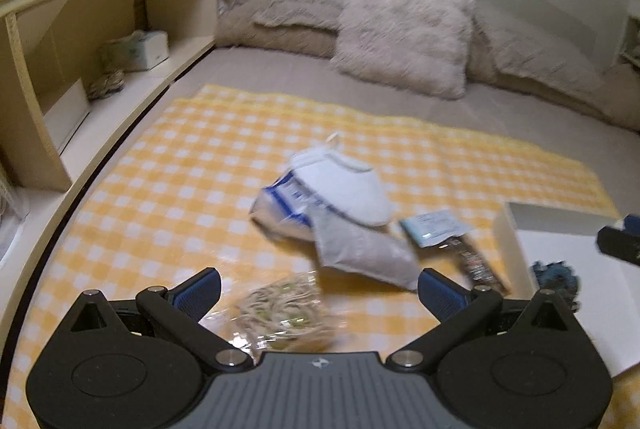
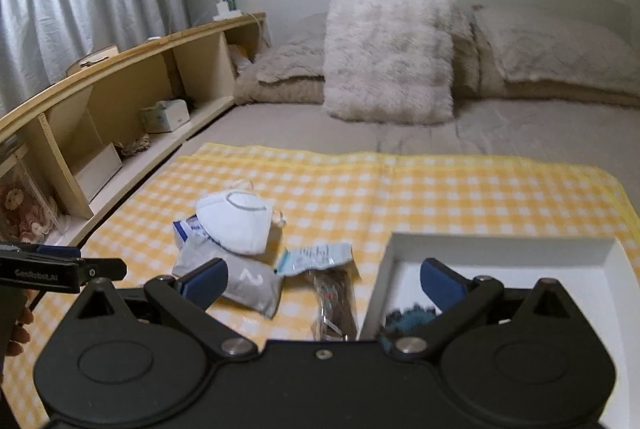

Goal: Organize soft objects
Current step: 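Move the left tool to the rubber-band bag while the right tool approaches the brown-item bag, then grasp the rubber-band bag with the left tool while the right tool grasps the brown-item bag, then carry both clear bags up and over the white tray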

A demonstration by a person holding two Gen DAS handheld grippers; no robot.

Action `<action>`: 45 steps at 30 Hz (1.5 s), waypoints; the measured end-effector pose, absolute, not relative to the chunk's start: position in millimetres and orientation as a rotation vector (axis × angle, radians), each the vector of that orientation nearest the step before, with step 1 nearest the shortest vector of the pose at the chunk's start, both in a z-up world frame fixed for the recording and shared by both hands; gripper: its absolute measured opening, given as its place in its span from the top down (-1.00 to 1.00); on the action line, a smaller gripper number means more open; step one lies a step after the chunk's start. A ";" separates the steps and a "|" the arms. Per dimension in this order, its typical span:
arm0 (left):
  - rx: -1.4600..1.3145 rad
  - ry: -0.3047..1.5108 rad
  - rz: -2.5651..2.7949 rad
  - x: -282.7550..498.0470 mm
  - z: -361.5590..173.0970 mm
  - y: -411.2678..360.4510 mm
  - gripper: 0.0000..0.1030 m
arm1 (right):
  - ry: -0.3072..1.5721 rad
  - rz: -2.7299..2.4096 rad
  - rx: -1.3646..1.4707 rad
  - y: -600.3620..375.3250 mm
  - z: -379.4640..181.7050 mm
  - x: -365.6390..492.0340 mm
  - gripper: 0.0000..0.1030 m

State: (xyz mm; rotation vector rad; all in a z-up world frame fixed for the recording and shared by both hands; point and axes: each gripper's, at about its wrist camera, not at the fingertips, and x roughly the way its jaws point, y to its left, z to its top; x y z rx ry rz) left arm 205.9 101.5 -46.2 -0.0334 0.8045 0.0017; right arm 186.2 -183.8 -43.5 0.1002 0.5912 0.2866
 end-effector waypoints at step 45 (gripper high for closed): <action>-0.038 1.122 -0.097 250.3 -136.9 93.3 -0.33 | 1.053 0.746 -0.406 -79.9 -151.2 248.1 0.50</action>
